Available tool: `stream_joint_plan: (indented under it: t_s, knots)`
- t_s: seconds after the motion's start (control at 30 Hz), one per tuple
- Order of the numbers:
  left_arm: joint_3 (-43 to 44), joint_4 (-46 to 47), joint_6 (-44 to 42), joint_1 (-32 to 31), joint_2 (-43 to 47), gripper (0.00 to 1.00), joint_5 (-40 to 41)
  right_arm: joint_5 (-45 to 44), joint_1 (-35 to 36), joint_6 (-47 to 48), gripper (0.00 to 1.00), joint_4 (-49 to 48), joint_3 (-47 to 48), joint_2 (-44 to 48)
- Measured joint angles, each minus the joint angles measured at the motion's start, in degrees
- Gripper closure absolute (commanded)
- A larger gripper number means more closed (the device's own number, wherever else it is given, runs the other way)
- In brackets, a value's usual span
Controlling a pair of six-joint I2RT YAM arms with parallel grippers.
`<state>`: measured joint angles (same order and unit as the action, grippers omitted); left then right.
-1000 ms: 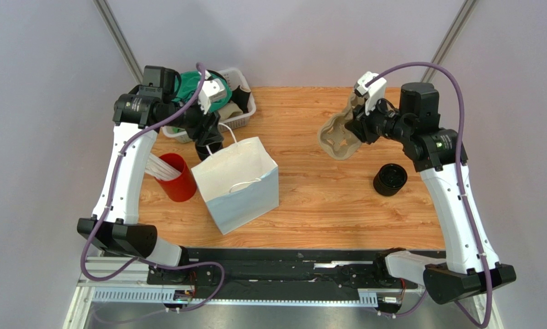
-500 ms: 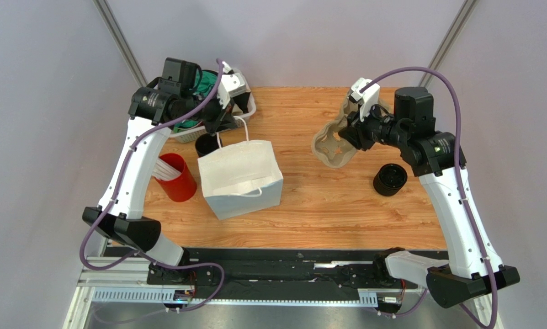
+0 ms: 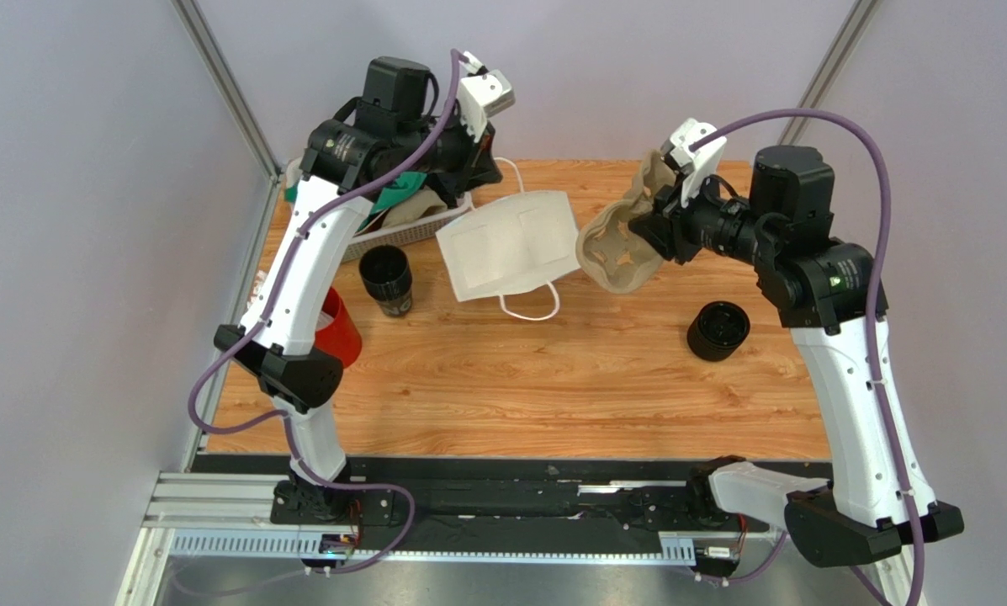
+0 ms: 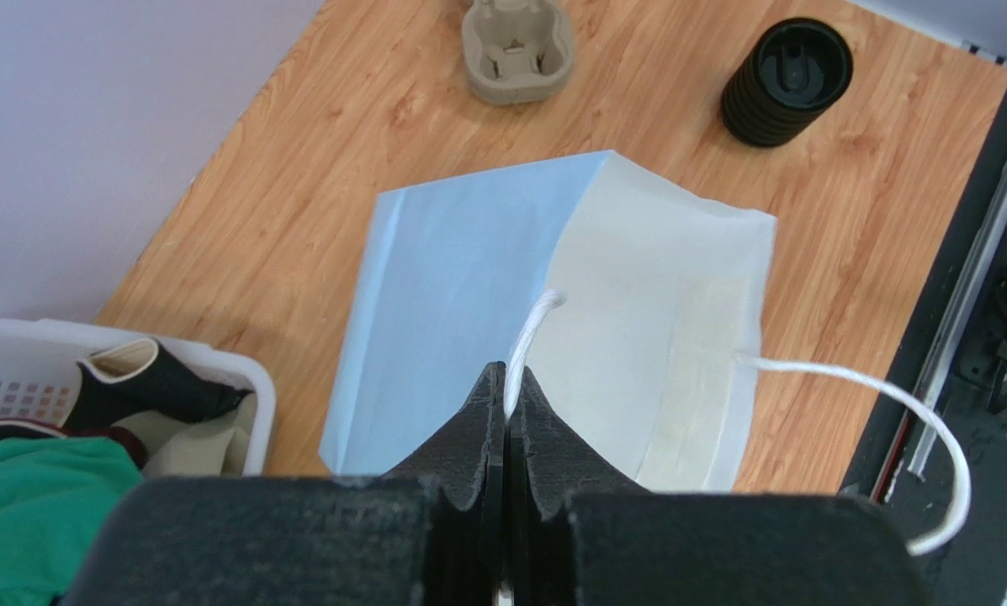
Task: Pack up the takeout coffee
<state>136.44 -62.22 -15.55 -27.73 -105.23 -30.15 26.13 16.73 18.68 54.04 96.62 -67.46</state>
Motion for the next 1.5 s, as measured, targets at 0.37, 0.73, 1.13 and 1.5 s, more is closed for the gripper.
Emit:
stream_joint_plan:
  t_s: [0.37,0.73,1.13,1.5]
  knots:
    - [0.13,4.92,10.69,-9.09,-2.01,1.0,5.77,4.22,3.78,-4.37,0.76,-0.02,5.46,-2.62]
    - [0.02,6.99,16.26,-11.67,-3.89,1.0,11.69,6.23,9.4,-5.25,0.76,-0.02,-2.14,-3.58]
    - [-3.1,7.87,17.4,-11.65,-4.04,1.0,12.7,6.88,9.4,-6.01,0.79,-0.68,-9.05,-2.84]
    - [-3.32,8.04,18.27,-12.33,-4.2,1.0,12.5,4.17,8.68,-9.44,0.8,-6.25,-12.15,-6.27]
